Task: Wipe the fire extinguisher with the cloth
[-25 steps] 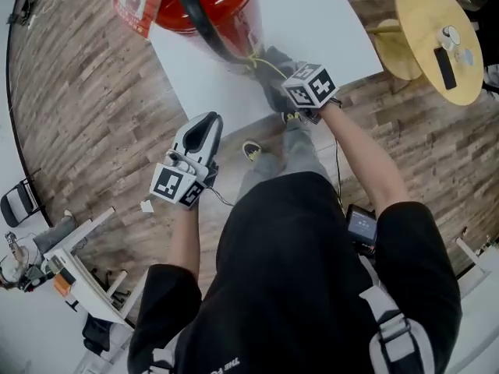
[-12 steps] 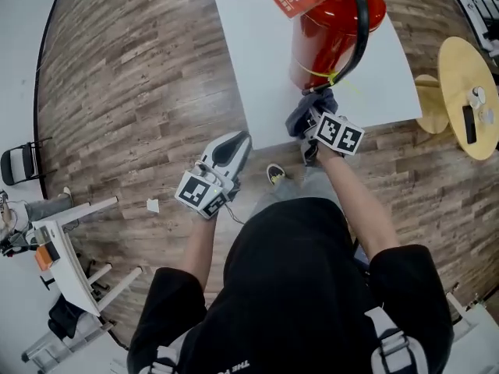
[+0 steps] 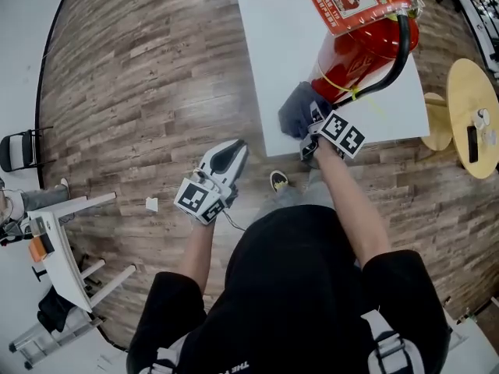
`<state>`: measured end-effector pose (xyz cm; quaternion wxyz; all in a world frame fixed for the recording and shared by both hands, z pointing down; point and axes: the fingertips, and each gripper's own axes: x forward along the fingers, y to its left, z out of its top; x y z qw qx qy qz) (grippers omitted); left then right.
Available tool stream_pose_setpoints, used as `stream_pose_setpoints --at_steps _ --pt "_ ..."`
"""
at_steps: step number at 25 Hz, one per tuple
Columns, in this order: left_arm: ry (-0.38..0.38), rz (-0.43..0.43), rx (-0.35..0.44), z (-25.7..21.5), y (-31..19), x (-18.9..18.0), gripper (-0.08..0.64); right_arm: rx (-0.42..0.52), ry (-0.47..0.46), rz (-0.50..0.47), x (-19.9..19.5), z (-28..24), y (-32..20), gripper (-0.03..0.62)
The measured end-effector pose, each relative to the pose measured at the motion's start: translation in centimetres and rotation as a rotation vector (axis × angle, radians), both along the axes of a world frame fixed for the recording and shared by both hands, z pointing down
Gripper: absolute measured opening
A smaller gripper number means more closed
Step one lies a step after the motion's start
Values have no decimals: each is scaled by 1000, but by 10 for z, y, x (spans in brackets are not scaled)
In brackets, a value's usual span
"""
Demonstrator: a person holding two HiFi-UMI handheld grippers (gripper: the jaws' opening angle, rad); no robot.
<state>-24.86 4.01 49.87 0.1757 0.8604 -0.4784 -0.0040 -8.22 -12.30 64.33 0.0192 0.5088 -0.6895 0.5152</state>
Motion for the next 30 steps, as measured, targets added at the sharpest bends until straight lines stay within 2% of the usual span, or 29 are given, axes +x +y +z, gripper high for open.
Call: stream_pose_setpoints --at_steps 6,8,12,16,20,24,26,27,30 --pt "19 29 12 1 -10 12 48 10 67 121 59 -1 8 40" --pt "26 43 16 4 -12 18 48 1 42 174 57 -1 9 38" --pt "28 54 8 6 -12 25 48 -85 -92 378 24 4 1 38" --pt "23 17 -4 4 -1 16 48 -137 -225 491 -4 11 -9 38" --pt "-8 -33 -24 5 11 -2 48 -143 -391 659 -30 16 -32 38" --pt "-43 -56 -49 4 26 -11 48 -109 -498 806 -39 14 -55 40" --pt "-57 -70 -59 3 30 -16 48 -81 -487 799 -42 7 -58 40" --pt "-58 -76 -61 4 30 -17 48 -60 -463 761 -43 2 -56 40" --pt "-45 -71 -59 6 28 -13 48 1 -351 575 -36 -8 -37 38"
